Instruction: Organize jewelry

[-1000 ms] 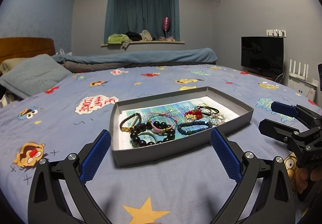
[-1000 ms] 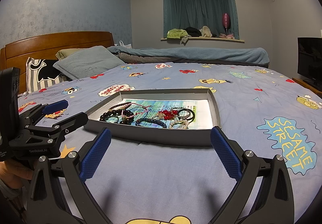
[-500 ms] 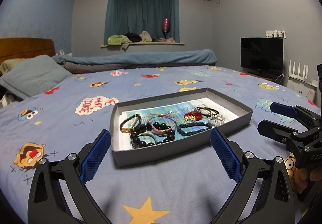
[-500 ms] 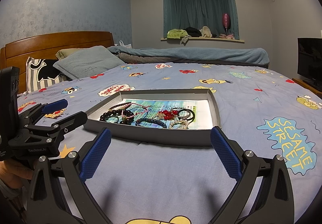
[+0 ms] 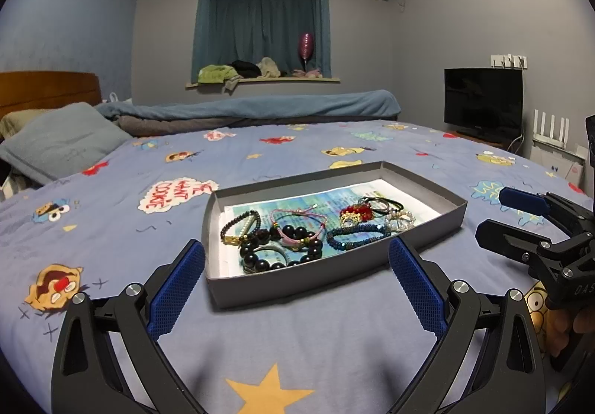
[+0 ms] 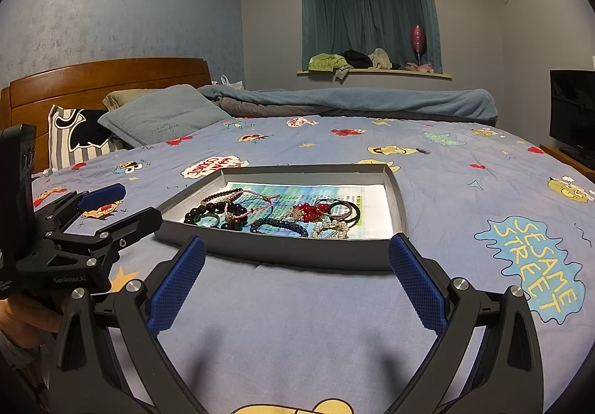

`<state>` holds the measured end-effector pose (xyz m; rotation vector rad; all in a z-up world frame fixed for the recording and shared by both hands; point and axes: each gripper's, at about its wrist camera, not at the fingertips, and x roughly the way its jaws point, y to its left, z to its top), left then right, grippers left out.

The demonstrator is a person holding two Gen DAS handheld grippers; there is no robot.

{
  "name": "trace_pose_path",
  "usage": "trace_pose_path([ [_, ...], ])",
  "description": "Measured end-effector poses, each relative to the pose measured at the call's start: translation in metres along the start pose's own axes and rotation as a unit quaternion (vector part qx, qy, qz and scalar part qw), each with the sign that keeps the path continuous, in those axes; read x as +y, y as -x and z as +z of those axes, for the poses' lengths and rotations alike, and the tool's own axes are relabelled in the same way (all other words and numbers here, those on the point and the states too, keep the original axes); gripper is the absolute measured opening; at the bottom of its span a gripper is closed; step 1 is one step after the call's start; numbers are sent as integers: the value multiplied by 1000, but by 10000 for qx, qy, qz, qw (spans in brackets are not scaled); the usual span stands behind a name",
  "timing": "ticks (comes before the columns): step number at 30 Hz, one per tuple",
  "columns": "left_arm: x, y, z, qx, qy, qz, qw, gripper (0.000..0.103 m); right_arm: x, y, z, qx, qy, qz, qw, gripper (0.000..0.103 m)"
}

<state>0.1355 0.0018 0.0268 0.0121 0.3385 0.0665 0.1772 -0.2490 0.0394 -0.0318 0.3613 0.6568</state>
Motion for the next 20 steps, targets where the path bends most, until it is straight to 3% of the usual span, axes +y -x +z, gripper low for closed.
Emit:
trace_pose_path([
  [20, 0, 0, -1, 34, 22, 27, 10000, 98, 0, 0, 1, 1, 3, -1, 10000, 97],
])
